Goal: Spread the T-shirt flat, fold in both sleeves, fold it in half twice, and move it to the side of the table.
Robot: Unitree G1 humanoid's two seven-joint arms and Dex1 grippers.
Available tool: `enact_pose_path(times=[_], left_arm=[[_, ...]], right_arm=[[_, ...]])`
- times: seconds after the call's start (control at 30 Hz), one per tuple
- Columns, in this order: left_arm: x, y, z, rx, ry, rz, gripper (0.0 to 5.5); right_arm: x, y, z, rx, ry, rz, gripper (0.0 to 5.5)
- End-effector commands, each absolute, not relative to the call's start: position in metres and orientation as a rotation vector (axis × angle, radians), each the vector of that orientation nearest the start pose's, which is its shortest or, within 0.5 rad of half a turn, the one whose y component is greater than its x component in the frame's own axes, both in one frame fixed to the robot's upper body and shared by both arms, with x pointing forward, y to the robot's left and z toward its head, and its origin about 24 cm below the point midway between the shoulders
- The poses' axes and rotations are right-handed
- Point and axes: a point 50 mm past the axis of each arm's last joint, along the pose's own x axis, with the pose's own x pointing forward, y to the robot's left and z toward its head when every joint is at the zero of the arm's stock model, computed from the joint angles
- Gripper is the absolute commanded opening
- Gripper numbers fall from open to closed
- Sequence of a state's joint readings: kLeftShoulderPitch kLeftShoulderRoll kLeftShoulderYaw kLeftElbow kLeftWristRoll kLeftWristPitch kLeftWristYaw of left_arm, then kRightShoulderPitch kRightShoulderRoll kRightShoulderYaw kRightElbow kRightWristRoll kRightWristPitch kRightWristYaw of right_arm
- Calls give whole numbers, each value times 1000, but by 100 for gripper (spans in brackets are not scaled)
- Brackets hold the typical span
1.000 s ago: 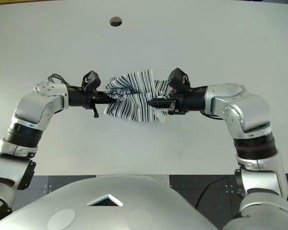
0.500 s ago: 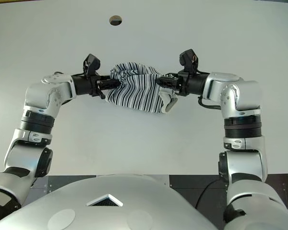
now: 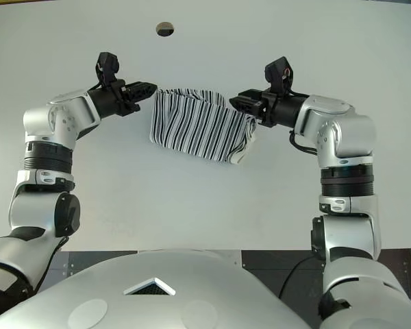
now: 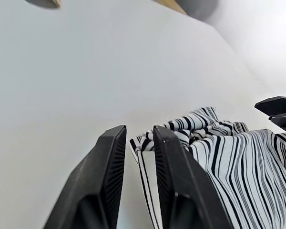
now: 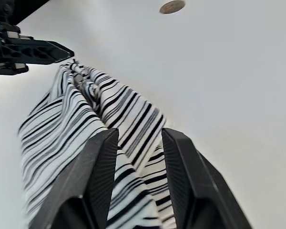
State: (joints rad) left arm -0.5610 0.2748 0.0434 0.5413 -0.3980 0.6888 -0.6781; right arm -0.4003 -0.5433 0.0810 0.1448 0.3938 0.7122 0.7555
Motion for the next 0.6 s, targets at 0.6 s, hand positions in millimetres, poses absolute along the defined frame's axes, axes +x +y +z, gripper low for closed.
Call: enact_pose_path(times=[0.6], left_arm=[[272,175,75,152,-169,-412,10]], right_arm=[[262,-74,66,-410,-90,630,11]])
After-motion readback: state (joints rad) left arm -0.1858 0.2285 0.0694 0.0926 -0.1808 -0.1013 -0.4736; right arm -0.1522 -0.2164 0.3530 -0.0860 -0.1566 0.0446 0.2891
